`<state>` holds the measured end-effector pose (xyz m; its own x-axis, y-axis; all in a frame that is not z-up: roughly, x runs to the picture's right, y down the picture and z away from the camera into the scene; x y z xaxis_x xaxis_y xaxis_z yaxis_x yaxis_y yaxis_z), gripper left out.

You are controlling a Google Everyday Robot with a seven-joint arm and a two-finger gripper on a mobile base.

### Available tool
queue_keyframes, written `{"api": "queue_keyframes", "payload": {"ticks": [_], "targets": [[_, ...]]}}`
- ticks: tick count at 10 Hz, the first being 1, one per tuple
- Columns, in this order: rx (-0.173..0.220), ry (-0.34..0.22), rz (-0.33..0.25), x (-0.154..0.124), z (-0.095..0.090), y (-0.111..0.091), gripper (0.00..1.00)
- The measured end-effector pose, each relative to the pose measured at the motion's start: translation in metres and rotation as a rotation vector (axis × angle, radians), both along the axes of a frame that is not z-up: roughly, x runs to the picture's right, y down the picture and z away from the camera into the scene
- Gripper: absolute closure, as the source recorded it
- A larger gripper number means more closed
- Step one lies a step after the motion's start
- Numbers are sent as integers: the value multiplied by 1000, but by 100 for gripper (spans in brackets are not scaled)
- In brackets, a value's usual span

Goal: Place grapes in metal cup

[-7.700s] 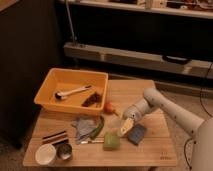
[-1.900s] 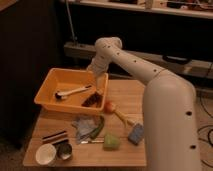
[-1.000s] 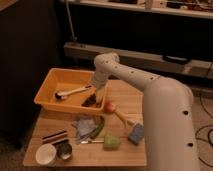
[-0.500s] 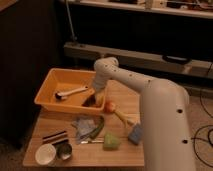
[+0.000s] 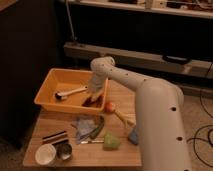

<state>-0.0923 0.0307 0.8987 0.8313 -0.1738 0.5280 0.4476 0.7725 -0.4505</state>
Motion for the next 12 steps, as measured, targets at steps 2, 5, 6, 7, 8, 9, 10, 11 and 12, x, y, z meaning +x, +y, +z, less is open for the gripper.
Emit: {"api": "queue_keyframes", "payload": {"ticks": [2, 5, 6, 7, 8, 9, 10, 11, 12], "targets": [[7, -26, -15, -14, -21, -11, 86], [40, -92, -51, -25, -78, -38, 100], [47, -105, -64, -28, -92, -45, 100], [53, -118, -77, -27, -110, -54, 95], [53, -123, -80, -25, -118, -59, 86], [51, -124, -80, -22, -122, -62, 75], [49, -124, -77, -21, -122, -62, 68], [43, -119, -71, -16, -117, -58, 55], [41, -115, -66, -14, -108, -53, 45]]}}
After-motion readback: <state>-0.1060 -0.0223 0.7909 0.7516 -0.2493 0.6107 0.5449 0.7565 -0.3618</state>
